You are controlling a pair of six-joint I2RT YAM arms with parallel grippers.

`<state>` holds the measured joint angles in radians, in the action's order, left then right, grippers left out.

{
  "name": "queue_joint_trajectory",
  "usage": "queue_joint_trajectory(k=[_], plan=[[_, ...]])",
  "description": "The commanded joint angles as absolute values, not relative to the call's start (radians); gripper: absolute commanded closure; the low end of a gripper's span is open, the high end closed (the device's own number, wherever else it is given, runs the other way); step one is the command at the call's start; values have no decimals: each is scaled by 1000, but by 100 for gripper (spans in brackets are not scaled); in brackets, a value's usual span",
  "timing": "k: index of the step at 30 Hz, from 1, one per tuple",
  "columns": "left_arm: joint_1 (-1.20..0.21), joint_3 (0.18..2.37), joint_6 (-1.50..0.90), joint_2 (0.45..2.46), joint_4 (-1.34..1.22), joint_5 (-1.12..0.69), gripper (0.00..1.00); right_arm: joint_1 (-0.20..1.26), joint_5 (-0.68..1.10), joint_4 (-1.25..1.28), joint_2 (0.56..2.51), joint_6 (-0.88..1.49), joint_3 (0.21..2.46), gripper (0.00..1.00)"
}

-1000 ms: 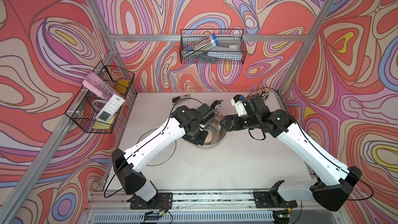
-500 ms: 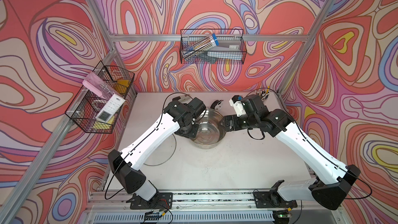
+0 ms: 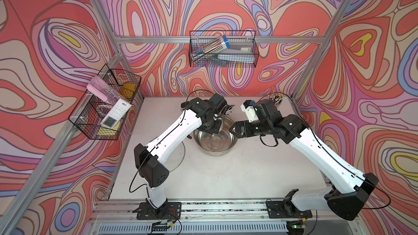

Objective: Stir the soup with a spoon
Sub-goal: Stir the soup in the pan with a stick.

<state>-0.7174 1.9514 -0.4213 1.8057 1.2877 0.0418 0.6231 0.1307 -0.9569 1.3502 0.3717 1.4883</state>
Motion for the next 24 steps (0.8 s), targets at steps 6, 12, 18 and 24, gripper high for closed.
queue_joint_trajectory(k=[6,12,18,24], plan=[[-777,1851,-388,1746,1232,-99,100,626,100,-959,1331,359,1462,2],[-785,1695,-429,1617,1221,-110,100,627,115,-941,1335,363,1453,2],[-784,1632,-464,1524,1286,-7,100,627,147,-918,1348,375,1442,2],[-754,1639,-473,1511,1359,63,100,627,159,-900,1354,383,1442,2]])
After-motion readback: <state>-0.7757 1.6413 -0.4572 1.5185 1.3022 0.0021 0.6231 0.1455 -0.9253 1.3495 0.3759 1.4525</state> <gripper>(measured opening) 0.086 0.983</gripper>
